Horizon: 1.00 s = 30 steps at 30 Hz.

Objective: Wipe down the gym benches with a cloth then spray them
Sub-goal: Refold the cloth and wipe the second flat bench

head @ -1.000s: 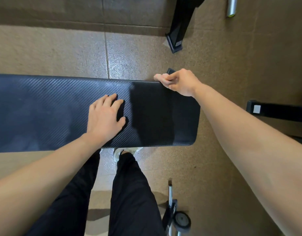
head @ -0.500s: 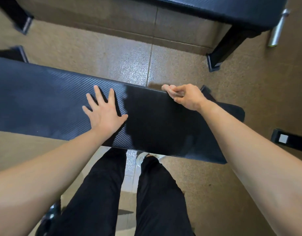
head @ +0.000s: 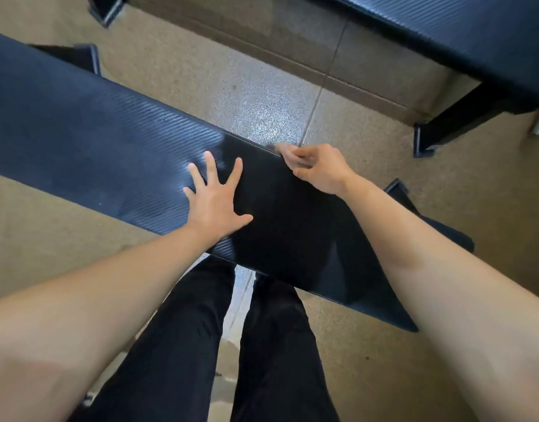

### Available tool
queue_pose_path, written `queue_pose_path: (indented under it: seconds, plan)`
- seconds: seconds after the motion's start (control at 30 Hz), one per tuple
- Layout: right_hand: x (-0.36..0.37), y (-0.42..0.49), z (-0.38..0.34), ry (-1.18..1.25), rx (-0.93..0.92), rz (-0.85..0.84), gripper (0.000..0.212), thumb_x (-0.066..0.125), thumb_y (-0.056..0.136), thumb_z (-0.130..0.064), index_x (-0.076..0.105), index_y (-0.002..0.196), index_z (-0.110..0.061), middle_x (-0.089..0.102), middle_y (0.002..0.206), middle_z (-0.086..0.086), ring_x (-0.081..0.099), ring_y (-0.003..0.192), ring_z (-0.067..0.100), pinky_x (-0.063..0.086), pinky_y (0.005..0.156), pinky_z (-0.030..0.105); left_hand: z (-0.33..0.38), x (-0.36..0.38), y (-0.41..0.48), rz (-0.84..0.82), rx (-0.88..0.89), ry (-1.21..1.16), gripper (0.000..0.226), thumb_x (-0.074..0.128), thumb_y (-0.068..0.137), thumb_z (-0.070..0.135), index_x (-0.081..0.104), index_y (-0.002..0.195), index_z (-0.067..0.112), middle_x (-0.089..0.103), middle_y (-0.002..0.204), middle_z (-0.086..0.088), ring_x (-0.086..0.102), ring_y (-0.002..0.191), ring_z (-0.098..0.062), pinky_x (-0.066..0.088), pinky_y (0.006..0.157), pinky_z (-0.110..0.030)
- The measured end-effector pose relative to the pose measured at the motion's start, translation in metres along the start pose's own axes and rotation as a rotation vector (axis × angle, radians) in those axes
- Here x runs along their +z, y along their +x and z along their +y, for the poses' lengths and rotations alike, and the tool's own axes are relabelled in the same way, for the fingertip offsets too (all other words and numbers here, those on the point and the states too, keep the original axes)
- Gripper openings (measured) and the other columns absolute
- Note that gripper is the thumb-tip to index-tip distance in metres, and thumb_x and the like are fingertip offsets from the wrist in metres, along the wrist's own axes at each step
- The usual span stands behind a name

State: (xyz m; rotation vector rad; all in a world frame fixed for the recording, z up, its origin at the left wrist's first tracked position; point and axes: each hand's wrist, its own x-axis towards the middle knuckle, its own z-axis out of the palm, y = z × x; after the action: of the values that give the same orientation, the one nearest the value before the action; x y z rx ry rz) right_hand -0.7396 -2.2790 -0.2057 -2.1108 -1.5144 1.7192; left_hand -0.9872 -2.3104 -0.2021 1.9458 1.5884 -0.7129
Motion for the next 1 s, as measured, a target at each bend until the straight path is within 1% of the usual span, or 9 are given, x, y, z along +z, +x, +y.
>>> queue_pose_path:
  seconds: [0.23, 0.4, 0.57, 0.63, 0.7, 0.8, 0.87, 0.93, 1.0]
  plan:
    - [0.006, 0.023, -0.033, -0.076, -0.061, -0.052, 0.033, 0.064, 0.095, -0.012, 0.066, 0.128, -0.011, 0.063, 0.136, -0.007, 0.054, 0.131, 0.012, 0.039, 0.105, 0.021, -0.009, 0.0, -0.002, 0.033, 0.004, 0.01, 0.119, 0.077, 0.074, 0.067, -0.001, 0.16, 0.043, -0.014, 0.169, -0.014, 0.002, 0.153, -0.051, 0.042, 0.107, -0.065]
    - [0.019, 0.046, -0.058, 0.008, -0.093, -0.134, 0.029, 0.061, 0.092, -0.001, 0.056, 0.116, 0.015, 0.067, 0.131, -0.006, 0.051, 0.125, -0.006, 0.036, 0.117, 0.026, -0.032, -0.004, -0.012, 0.101, 0.027, 0.041, 0.103, 0.068, 0.078, 0.073, 0.013, 0.161, 0.045, 0.001, 0.172, 0.003, 0.012, 0.156, -0.033, 0.058, 0.084, -0.042]
    - [0.038, 0.073, -0.098, -0.034, -0.042, -0.098, 0.038, 0.067, 0.09, -0.014, 0.066, 0.128, -0.009, 0.069, 0.128, 0.0, 0.061, 0.122, 0.011, 0.044, 0.112, 0.034, -0.082, -0.009, 0.002, 0.216, 0.222, -0.141, 0.068, 0.082, 0.077, 0.041, 0.06, 0.14, 0.029, 0.046, 0.158, 0.005, 0.047, 0.138, -0.024, 0.06, 0.074, -0.038]
    - [0.047, 0.083, -0.121, -0.021, -0.053, -0.133, 0.038, 0.065, 0.093, -0.01, 0.064, 0.131, -0.01, 0.068, 0.125, -0.001, 0.06, 0.118, 0.009, 0.042, 0.11, 0.026, -0.109, -0.016, 0.01, 0.263, 0.307, -0.241, 0.061, 0.086, 0.073, 0.03, 0.068, 0.131, 0.021, 0.062, 0.141, 0.001, 0.06, 0.122, -0.025, 0.061, 0.076, -0.04]
    - [0.057, 0.093, -0.145, -0.076, -0.057, -0.14, 0.024, 0.064, 0.093, -0.013, 0.07, 0.114, -0.024, 0.065, 0.112, -0.006, 0.058, 0.11, 0.008, 0.043, 0.107, 0.024, -0.137, -0.028, 0.018, 0.324, 0.286, -0.264, 0.06, 0.087, 0.072, 0.027, 0.069, 0.128, 0.018, 0.069, 0.126, 0.0, 0.065, 0.106, -0.026, 0.059, 0.076, -0.039]
    - [0.072, 0.114, -0.178, -0.072, -0.045, -0.169, 0.027, 0.064, 0.089, -0.018, 0.062, 0.075, -0.041, 0.07, 0.121, 0.001, 0.06, 0.123, 0.016, 0.044, 0.112, 0.039, -0.176, -0.048, 0.029, 0.419, 0.141, -0.209, 0.063, 0.087, 0.071, 0.033, 0.066, 0.129, 0.018, 0.066, 0.121, -0.003, 0.061, 0.103, -0.029, 0.05, 0.079, -0.042]
    - [0.083, 0.128, -0.205, -0.062, -0.086, -0.179, 0.024, 0.063, 0.093, -0.021, 0.06, 0.084, -0.042, 0.068, 0.127, 0.005, 0.06, 0.125, 0.019, 0.045, 0.111, 0.042, -0.202, -0.061, 0.037, 0.412, -0.023, -0.174, 0.077, 0.083, 0.073, 0.048, 0.056, 0.14, 0.02, 0.053, 0.141, -0.007, 0.05, 0.124, -0.033, 0.045, 0.094, -0.049]
    - [0.091, 0.139, -0.237, -0.146, -0.143, -0.158, 0.016, 0.06, 0.096, -0.033, 0.054, 0.107, -0.044, 0.066, 0.133, 0.004, 0.06, 0.125, 0.021, 0.046, 0.109, 0.039, -0.228, -0.074, 0.047, 0.311, -0.246, -0.184, 0.104, 0.073, 0.073, 0.068, 0.032, 0.156, 0.022, 0.023, 0.163, -0.014, 0.025, 0.148, -0.04, 0.031, 0.114, -0.058]
    - [0.101, 0.155, -0.258, -0.148, -0.167, -0.164, 0.015, 0.058, 0.094, -0.039, 0.055, 0.108, -0.042, 0.065, 0.134, 0.003, 0.059, 0.126, 0.021, 0.045, 0.109, 0.036, -0.253, -0.082, 0.058, 0.18, -0.411, -0.233, 0.127, 0.066, 0.066, 0.083, 0.006, 0.162, 0.026, -0.004, 0.169, -0.017, 0.002, 0.154, -0.048, 0.015, 0.119, -0.067]
